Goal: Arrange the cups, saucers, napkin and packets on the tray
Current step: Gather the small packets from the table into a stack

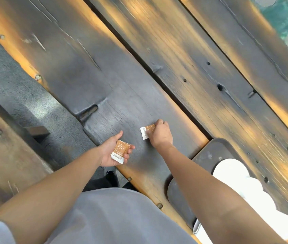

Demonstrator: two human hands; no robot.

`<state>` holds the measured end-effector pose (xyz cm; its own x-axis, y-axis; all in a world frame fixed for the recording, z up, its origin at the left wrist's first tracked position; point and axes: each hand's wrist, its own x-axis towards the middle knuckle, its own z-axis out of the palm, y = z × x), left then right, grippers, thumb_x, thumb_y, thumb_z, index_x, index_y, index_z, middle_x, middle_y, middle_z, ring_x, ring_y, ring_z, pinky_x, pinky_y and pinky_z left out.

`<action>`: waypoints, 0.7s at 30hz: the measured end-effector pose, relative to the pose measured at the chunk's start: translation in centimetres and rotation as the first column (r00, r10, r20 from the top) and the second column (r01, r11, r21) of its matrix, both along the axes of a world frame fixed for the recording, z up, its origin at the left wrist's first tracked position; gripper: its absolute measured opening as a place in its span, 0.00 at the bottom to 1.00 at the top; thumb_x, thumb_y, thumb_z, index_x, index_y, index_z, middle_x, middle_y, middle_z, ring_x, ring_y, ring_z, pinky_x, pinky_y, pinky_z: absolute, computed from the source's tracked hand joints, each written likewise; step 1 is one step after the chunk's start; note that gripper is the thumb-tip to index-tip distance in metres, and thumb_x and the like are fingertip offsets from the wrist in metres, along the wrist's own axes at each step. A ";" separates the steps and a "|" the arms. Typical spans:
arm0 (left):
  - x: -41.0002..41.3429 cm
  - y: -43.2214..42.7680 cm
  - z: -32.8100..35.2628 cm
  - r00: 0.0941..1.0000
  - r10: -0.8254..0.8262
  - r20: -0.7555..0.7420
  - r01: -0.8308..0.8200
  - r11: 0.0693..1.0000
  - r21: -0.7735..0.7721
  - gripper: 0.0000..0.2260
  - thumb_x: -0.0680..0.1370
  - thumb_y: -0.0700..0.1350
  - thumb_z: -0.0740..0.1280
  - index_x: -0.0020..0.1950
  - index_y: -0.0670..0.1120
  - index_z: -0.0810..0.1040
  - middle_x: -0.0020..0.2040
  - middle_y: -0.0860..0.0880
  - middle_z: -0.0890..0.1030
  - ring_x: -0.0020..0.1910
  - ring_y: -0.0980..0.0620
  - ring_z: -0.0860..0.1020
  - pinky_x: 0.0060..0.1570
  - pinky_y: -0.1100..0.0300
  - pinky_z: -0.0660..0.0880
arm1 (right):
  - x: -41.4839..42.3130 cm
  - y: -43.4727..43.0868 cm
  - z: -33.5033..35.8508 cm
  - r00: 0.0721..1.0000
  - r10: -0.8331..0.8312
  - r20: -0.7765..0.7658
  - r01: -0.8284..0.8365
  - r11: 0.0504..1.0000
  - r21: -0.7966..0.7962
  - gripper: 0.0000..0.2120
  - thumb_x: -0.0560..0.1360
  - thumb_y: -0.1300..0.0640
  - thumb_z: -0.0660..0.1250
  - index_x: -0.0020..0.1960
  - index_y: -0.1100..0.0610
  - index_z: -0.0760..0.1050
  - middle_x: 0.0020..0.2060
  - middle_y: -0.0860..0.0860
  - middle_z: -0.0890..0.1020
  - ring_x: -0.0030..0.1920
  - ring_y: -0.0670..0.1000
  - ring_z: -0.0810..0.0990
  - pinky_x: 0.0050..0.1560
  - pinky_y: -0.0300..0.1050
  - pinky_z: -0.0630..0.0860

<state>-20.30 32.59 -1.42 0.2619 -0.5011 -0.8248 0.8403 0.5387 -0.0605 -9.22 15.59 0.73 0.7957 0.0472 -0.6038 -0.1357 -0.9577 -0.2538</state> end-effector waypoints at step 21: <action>-1.8 -1.3 2.7 0.995 0.084 0.054 -0.090 0.990 0.107 0.37 0.72 0.75 0.58 0.40 0.41 0.82 0.37 0.45 0.80 0.33 0.48 0.77 0.34 0.56 0.77 | -3.2 -2.1 3.5 1.000 0.007 -0.013 -0.004 0.981 0.195 0.05 0.76 0.64 0.63 0.46 0.54 0.72 0.44 0.53 0.77 0.45 0.54 0.73 0.42 0.40 0.65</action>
<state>-22.08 31.31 1.31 0.3423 -0.3820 -0.8584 0.7904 0.6111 0.0432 -12.46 13.54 4.21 0.7868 0.1695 -0.5935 -0.1352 -0.8909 -0.4337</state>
